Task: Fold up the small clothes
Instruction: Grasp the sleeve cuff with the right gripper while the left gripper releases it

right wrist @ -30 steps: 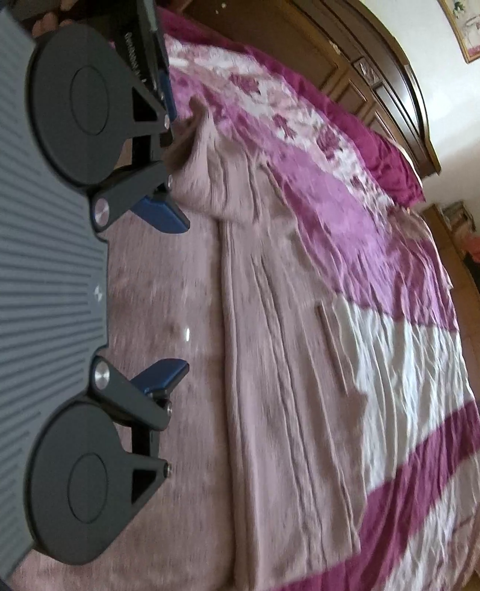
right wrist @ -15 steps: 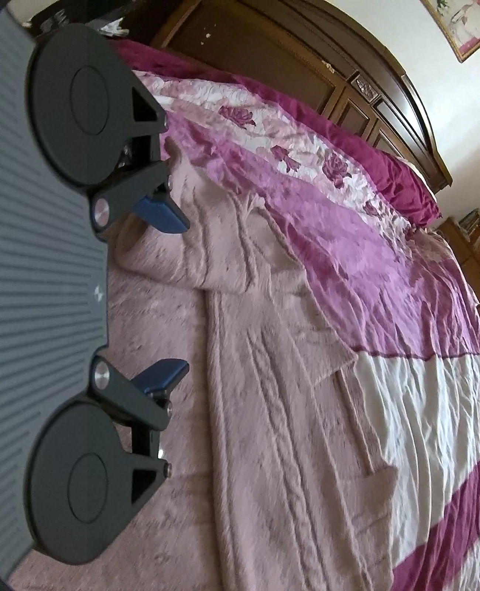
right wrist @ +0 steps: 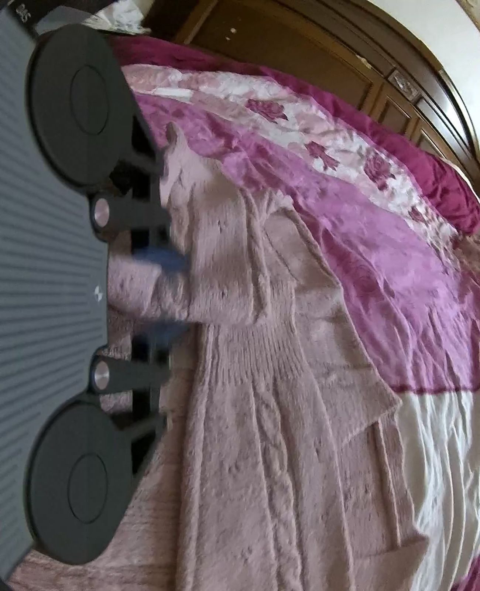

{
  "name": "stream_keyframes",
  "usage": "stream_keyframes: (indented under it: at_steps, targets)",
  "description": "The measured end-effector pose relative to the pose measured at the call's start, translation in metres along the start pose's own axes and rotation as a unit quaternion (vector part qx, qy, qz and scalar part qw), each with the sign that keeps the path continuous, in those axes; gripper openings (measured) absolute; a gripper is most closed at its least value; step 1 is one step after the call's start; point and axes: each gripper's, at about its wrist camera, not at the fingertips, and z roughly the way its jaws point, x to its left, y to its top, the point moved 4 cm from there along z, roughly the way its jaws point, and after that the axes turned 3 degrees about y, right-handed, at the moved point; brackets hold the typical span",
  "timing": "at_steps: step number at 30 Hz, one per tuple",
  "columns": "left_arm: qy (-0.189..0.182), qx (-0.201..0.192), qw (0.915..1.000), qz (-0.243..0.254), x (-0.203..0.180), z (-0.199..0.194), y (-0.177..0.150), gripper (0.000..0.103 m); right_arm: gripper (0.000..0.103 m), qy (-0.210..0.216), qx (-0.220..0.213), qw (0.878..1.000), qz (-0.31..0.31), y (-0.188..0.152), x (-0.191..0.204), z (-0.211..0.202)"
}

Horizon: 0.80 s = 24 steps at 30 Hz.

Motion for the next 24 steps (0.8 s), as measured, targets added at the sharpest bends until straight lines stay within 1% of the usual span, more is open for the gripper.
stream_keyframes:
  at_steps: [1, 2, 4, 8, 10, 12, 15, 20, 22, 24]
  targets:
    - [0.003, -0.001, 1.0, 0.001, 0.0, 0.002, 0.0, 0.057, 0.011, 0.001, 0.0, 1.0, -0.003, 0.002, 0.001, -0.001]
    - [0.01, 0.0, 0.9999, 0.004, -0.001, 0.005, 0.0, 0.057, 0.01, 0.002, -0.004, 1.0, -0.008, 0.004, 0.002, -0.003]
    - [0.027, 0.002, 0.9996, 0.006, -0.001, 0.01, 0.0, 0.061, 0.009, 0.0, -0.024, 0.999, -0.029, 0.012, 0.009, -0.012]
    - [0.04, 0.001, 0.9992, 0.0, -0.001, 0.015, 0.001, 0.061, 0.008, -0.011, -0.084, 0.993, -0.086, 0.031, 0.024, -0.045]
    - [0.046, 0.001, 0.9989, 0.003, -0.002, 0.016, 0.001, 0.061, 0.008, -0.033, -0.11, 0.986, -0.119, 0.039, 0.027, -0.059]
    - [0.049, 0.003, 0.9988, 0.003, -0.003, 0.018, 0.0, 0.061, 0.008, -0.06, -0.125, 0.979, -0.147, 0.044, 0.025, -0.068]
    - [0.053, 0.004, 0.9986, 0.006, -0.004, 0.019, 0.0, 0.061, 0.008, -0.087, -0.112, 0.978, -0.152, 0.044, 0.01, -0.064]
    - [0.051, 0.006, 0.9987, 0.005, -0.004, 0.02, 0.0, 0.061, 0.008, -0.141, -0.087, 0.975, -0.148, 0.032, -0.025, -0.039]
    - [0.049, 0.007, 0.9988, 0.003, -0.003, 0.02, 0.0, 0.062, 0.009, -0.147, -0.081, 0.976, -0.136, 0.026, -0.038, -0.029]
    - [0.049, 0.006, 0.9987, 0.006, -0.003, 0.021, 0.0, 0.062, 0.009, -0.147, -0.083, 0.977, -0.128, 0.023, -0.042, -0.027]
